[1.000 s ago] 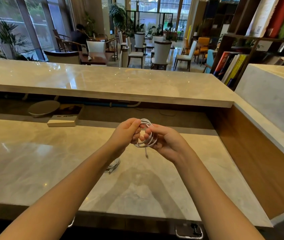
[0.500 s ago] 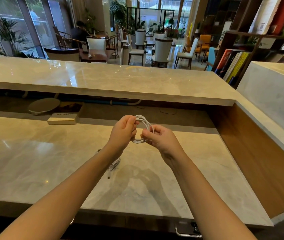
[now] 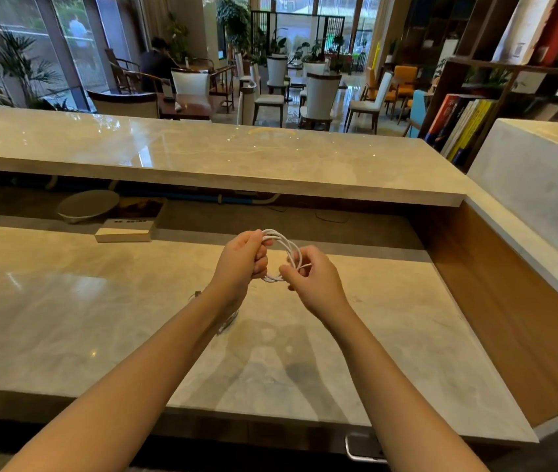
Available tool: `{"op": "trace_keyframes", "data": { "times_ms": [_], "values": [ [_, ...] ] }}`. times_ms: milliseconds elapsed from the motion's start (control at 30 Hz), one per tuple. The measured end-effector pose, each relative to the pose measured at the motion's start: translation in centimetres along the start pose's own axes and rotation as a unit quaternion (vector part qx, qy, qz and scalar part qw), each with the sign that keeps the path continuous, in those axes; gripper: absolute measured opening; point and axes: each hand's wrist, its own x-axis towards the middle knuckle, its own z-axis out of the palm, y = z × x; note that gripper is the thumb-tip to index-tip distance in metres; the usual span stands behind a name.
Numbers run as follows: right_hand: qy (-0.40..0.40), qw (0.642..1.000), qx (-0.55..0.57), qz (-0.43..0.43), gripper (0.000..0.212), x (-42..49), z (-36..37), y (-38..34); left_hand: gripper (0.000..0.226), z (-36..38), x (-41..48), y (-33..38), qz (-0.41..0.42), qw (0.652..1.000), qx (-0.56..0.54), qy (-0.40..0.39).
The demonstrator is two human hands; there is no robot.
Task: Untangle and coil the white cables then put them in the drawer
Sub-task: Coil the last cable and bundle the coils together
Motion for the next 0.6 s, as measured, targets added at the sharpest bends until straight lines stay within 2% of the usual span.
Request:
{"op": "trace_keyframes", "data": {
  "times_ms": [100, 200, 267, 300, 367, 433, 467, 533, 600],
  "values": [
    [0.043, 0.999, -0.030, -0.004, 0.004, -0.4, 0.1, 0.1, 0.033, 0.1, 0.0, 0.0, -0.014, 1.000, -0.006, 0.010],
    [0.084, 0.986, -0.133, -0.062, 0.021, -0.9, -0.5, 0.2, 0.024, -0.3, 0.2, 0.0, 0.005, 0.999, 0.036, 0.020],
    [0.077, 0.980, -0.152, -0.102, 0.025, -0.8, -1.5, 0.1, 0.023, -0.9, 0.4, 0.1, 0.003, 0.998, 0.054, 0.010],
    [0.058, 0.984, -0.129, -0.106, 0.024, -0.5, -2.2, 0.0, 0.025, -1.3, 0.5, 0.2, -0.010, 0.998, 0.055, -0.012],
    [0.004, 0.998, -0.006, -0.062, 0.023, -0.2, -3.8, -0.3, 0.026, -2.2, 0.6, 0.7, -0.046, 0.994, 0.050, -0.084],
    [-0.064, 0.983, 0.169, 0.016, 0.023, -0.1, -5.1, -0.9, 0.029, -3.1, 0.5, 1.3, -0.072, 0.984, 0.072, -0.147],
    [-0.087, 0.970, 0.223, 0.043, 0.024, 0.0, -5.5, -1.0, 0.031, -3.4, 0.5, 1.5, -0.080, 0.980, 0.086, -0.164],
    [-0.097, 0.968, 0.223, 0.063, 0.025, 0.1, -5.8, -1.0, 0.032, -3.8, 0.6, 1.8, -0.097, 0.973, 0.104, -0.183],
    [-0.087, 0.983, 0.148, 0.058, 0.024, 0.3, -5.8, -0.8, 0.028, -3.8, 0.5, 1.8, -0.101, 0.967, 0.138, -0.191]
  ]
}}
